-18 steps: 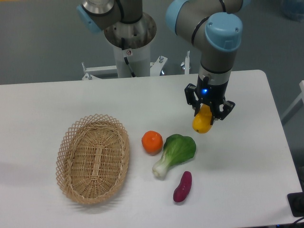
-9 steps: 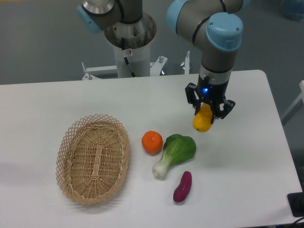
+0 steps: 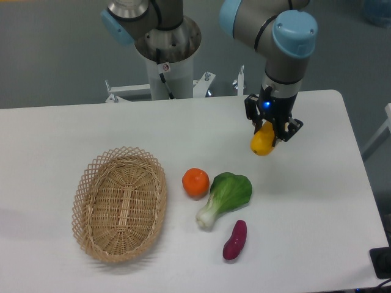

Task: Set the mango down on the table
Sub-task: 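Lower the held yellow mango toward the table with the gripper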

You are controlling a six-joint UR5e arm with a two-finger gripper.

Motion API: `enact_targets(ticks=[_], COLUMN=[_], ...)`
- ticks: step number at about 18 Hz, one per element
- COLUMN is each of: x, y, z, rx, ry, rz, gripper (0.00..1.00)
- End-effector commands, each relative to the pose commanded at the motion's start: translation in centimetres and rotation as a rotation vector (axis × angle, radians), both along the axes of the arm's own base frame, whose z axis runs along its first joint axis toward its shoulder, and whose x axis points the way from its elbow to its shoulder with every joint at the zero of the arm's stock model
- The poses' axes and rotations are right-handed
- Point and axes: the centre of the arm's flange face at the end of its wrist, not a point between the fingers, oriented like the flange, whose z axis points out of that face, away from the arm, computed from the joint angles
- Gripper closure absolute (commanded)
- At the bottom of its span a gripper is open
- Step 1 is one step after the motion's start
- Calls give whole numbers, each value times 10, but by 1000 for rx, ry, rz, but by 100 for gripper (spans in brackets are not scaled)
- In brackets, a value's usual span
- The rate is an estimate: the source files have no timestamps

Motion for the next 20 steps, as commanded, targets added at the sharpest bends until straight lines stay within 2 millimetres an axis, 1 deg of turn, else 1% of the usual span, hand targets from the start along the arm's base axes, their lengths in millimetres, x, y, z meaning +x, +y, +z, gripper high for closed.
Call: enact_targets(ticks=[3, 5, 7, 9, 11, 13, 16, 20], x=[7, 13, 15, 14, 17, 21, 24, 25], y=[-1, -3, -1, 2, 7, 6, 5, 5], z=[-28, -52, -65, -80, -86, -101, -105, -107], rx=[12, 25, 32, 24, 18, 4, -1, -3], ry=[29, 51, 67, 43, 34, 9, -1, -5], rz=[18, 19, 16, 21, 10, 6, 6, 5], gripper=[70, 70, 70, 70, 70, 70, 70, 62])
